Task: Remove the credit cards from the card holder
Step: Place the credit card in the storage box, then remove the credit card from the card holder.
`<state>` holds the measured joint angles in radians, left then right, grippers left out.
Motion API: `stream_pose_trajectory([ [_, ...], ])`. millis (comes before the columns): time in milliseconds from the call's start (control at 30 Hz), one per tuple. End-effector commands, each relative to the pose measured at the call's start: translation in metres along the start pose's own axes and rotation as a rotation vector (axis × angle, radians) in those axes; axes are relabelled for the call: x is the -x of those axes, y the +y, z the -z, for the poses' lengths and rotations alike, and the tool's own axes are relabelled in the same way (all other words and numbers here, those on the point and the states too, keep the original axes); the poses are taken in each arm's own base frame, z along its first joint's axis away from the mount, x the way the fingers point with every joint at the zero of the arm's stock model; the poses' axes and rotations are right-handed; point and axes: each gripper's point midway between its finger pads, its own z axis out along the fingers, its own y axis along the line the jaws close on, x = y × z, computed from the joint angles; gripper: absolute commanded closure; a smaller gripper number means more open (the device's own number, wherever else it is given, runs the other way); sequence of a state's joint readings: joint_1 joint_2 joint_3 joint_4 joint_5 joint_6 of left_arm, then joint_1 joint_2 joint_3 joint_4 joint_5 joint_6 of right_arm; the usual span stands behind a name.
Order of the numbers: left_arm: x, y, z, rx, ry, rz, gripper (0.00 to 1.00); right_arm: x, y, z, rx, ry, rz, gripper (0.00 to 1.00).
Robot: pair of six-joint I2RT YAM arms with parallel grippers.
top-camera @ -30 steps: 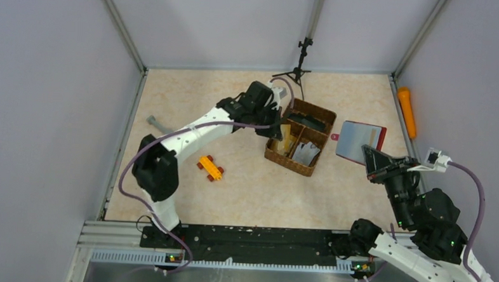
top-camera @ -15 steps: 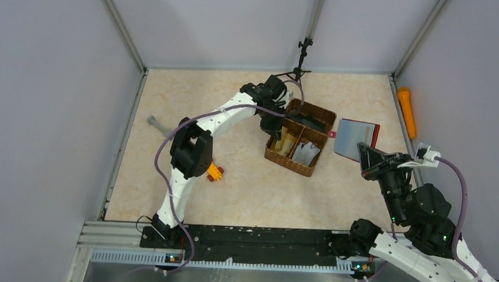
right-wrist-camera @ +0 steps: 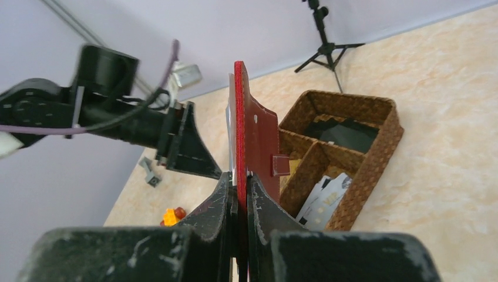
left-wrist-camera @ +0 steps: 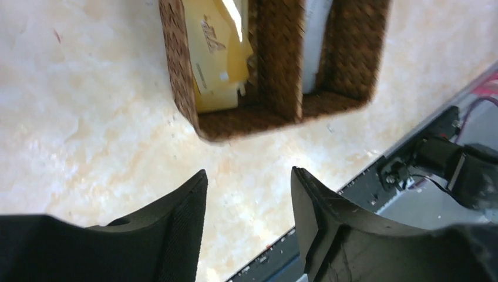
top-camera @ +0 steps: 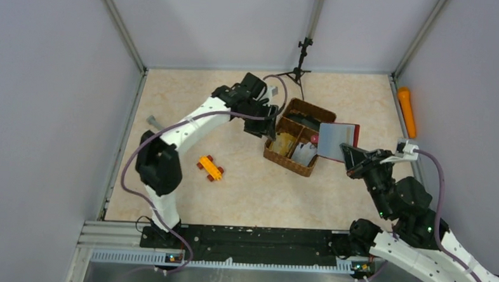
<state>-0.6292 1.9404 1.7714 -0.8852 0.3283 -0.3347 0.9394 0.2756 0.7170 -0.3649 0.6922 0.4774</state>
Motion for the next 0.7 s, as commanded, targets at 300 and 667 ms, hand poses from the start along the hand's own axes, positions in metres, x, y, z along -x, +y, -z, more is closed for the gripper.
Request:
stream_pose_trajectory([
  [300, -0.057, -0.087, 0.126, -0.594, -0.527, -0.149, 0.01, -0.050, 0.081, 0.000, 0.370, 0.158, -0.368, 1.00],
  [667, -0.106, -0.090, 0.148, -0.776, -0.620, -0.120, 0.01, -0.090, 0.110, 0.018, 0.602, 0.267, -0.667, 1.00],
])
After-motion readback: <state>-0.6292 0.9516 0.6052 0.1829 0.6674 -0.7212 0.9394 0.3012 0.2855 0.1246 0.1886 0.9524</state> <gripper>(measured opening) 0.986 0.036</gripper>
